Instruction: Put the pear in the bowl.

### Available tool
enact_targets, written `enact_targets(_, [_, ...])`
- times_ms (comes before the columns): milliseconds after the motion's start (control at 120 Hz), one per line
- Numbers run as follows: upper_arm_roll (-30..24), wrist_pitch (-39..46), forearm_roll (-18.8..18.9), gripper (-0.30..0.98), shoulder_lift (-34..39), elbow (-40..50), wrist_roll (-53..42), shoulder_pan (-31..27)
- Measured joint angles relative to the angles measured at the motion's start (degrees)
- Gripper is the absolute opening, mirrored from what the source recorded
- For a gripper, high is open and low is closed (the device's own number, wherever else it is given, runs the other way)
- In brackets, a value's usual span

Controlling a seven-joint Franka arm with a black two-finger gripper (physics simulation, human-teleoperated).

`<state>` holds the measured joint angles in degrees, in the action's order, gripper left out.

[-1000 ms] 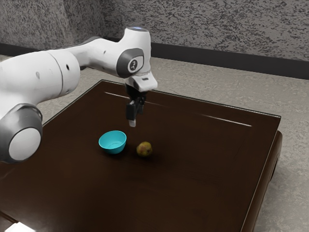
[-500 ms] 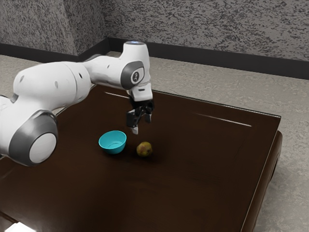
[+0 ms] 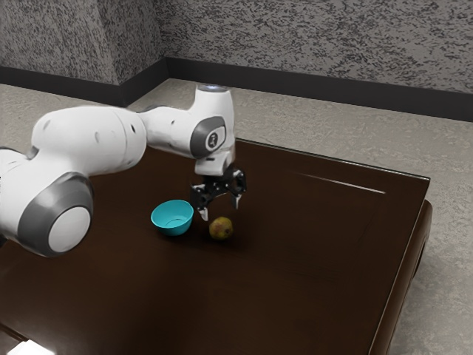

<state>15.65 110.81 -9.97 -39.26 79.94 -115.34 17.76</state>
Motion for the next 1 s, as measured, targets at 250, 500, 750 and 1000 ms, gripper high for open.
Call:
enact_targets(250, [1.16, 2.81, -7.94, 0.69, -0.52, 3.09, -6.72, -0.29])
enact_targets(500, [1.22, 4.82, -10.54, 0.69, -1.48, 4.62, -10.97, -0.61])
enact_targets(750, [1.13, 7.38, -12.08, 0.68, -2.25, 6.62, -13.79, -0.62])
enact_targets(1000, [0.84, 8.63, -12.33, 0.42, -1.96, 6.41, -15.6, -0.53])
